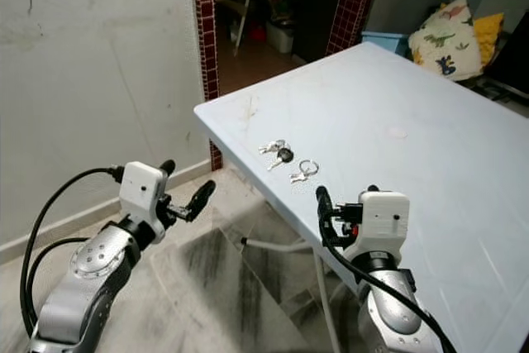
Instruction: Hang keys on a hook
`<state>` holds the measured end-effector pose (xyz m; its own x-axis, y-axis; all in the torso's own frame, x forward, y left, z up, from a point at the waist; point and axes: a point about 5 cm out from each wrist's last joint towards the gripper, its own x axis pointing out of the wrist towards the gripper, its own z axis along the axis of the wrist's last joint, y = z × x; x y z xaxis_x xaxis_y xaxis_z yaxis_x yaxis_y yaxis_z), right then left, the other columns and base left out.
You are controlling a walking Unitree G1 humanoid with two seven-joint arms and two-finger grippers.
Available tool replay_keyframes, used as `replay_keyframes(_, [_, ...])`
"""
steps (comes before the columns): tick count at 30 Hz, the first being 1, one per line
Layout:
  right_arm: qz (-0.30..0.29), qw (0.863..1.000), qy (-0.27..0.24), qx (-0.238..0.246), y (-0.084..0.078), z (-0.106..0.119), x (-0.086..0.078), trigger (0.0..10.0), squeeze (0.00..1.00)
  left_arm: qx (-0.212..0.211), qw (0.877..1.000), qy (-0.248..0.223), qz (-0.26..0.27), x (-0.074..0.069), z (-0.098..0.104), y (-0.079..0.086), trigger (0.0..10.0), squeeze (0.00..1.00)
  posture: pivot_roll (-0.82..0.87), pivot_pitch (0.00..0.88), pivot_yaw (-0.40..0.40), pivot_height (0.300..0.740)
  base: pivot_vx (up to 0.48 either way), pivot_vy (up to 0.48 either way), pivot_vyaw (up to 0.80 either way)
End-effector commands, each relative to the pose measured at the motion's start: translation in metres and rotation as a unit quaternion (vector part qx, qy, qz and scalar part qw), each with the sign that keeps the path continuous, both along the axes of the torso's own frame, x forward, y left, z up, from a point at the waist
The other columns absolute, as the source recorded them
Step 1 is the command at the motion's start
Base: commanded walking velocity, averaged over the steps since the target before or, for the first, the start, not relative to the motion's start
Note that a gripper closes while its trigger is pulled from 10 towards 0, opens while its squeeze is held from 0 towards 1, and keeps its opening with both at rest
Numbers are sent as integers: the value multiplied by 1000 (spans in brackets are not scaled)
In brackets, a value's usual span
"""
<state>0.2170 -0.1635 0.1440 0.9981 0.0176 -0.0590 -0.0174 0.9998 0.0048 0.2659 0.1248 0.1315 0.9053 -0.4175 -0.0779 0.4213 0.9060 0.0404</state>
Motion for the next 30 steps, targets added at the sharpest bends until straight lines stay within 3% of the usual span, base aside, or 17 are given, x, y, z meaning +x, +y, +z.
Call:
replay_keyframes(1, [0, 1000, -2, -2, 0, 3, 1, 10000, 0, -1, 1000, -9, -6, -1, 6, -3, 10000, 0, 76, 0, -66, 740, 352, 0, 0])
replay_keyframes(19, [1, 1000, 8, 0, 5, 1, -1, 10000, 0, 5, 1000, -1, -9, -3, 6, -3, 10000, 0, 77, 0, -59, 740, 383, 0, 0])
replay_keyframes(30, [4, 1000, 9, 0, 7, -1, 2, 10000, 0, 11, 1000, -1, 3, -3, 4, -1, 10000, 0, 87, 0, -63, 740, 44, 0, 0])
